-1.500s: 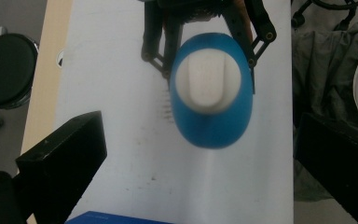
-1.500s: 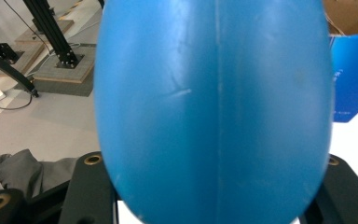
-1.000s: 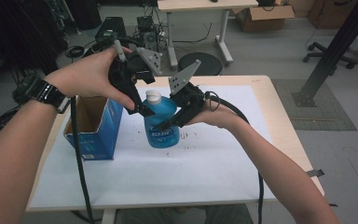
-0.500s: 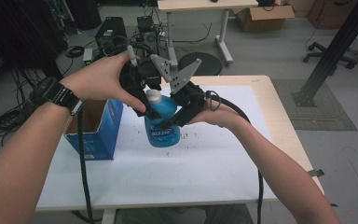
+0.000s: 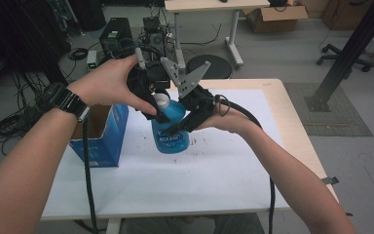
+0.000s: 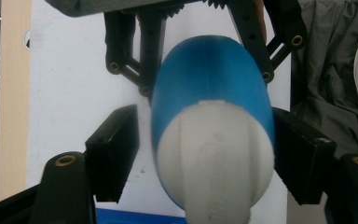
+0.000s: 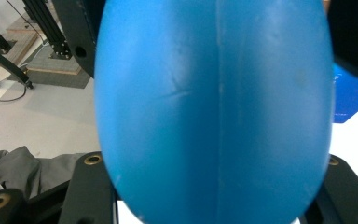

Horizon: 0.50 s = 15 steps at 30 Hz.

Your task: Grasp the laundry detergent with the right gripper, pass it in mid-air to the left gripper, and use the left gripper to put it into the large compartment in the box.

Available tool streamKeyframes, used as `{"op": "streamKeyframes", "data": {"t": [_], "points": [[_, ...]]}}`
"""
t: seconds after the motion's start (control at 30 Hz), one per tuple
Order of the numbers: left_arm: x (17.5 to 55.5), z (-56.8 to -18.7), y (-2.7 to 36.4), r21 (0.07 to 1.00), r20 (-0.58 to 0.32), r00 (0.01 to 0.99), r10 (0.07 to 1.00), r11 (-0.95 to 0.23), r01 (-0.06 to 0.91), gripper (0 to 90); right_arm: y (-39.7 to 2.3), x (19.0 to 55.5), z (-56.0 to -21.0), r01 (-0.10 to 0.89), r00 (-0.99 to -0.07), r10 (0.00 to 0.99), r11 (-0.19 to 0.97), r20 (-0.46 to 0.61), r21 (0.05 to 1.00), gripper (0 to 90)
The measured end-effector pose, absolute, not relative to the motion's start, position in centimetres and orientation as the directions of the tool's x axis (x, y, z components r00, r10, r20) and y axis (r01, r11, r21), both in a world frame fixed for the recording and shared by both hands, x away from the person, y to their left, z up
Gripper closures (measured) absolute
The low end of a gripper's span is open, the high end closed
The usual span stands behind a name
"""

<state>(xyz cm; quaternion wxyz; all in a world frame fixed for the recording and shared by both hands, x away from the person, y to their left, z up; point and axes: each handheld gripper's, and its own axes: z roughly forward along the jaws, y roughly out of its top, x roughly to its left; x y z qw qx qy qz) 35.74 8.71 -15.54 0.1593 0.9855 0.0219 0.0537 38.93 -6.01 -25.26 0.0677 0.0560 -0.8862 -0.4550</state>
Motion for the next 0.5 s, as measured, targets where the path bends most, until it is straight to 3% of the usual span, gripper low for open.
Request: {"op": "streamKeyframes", "data": {"t": [0.5], "points": [[35.96,-15.77,8.42,0.290,0.067,0.995,0.076,-0.955,0.053,37.7,-5.95,38.99,-25.43,-0.042,-0.987,-0.150,0.605,0.062,0.795,43.3]]}}
